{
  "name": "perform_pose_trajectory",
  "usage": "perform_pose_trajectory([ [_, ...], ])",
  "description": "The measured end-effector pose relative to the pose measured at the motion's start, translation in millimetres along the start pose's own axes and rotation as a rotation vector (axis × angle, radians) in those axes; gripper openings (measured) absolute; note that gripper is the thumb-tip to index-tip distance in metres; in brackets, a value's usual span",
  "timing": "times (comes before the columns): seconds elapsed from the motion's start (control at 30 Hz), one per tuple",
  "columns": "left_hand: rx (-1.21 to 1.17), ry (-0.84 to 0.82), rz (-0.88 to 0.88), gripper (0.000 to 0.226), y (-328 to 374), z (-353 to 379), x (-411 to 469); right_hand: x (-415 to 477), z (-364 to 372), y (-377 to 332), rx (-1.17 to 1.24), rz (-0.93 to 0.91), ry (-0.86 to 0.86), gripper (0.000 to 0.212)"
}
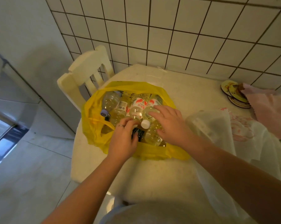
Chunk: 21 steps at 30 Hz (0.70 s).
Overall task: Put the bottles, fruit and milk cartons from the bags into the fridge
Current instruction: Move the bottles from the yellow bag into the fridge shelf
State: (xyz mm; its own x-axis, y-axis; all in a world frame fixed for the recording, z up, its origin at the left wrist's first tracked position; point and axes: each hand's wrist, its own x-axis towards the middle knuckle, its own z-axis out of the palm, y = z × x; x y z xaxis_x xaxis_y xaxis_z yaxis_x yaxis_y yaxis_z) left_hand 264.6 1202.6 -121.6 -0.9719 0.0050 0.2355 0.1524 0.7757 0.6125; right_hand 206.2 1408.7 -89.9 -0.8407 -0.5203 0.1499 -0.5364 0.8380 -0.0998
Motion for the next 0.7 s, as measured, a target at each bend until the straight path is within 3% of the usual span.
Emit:
perform_pose_trajectory([
  [0.17,0.328,-0.281,0.162,0.076,-34.7,-21.0,56.1,22.2,8.0,-13.7,-0.057,0.044,-0.106,0.074],
  [0.3,0.521,-0.461,0.294,0.089,-52.7,-24.7,97.8,32.8,14.4,-26.0,-0.119,0.089,-0.132,0.074],
  [0.57,0.484,-0.579,0.463,0.110,-69.1,-9.3,134.2,26.7,28.1,-35.1,-0.142,0.115,-0.002,0.055],
  [0.7,0.437,-0.625,0.496,0.098,-69.6,-8.8,144.3,22.3,27.9,-35.0,-0.052,0.096,0.141,0.048],
])
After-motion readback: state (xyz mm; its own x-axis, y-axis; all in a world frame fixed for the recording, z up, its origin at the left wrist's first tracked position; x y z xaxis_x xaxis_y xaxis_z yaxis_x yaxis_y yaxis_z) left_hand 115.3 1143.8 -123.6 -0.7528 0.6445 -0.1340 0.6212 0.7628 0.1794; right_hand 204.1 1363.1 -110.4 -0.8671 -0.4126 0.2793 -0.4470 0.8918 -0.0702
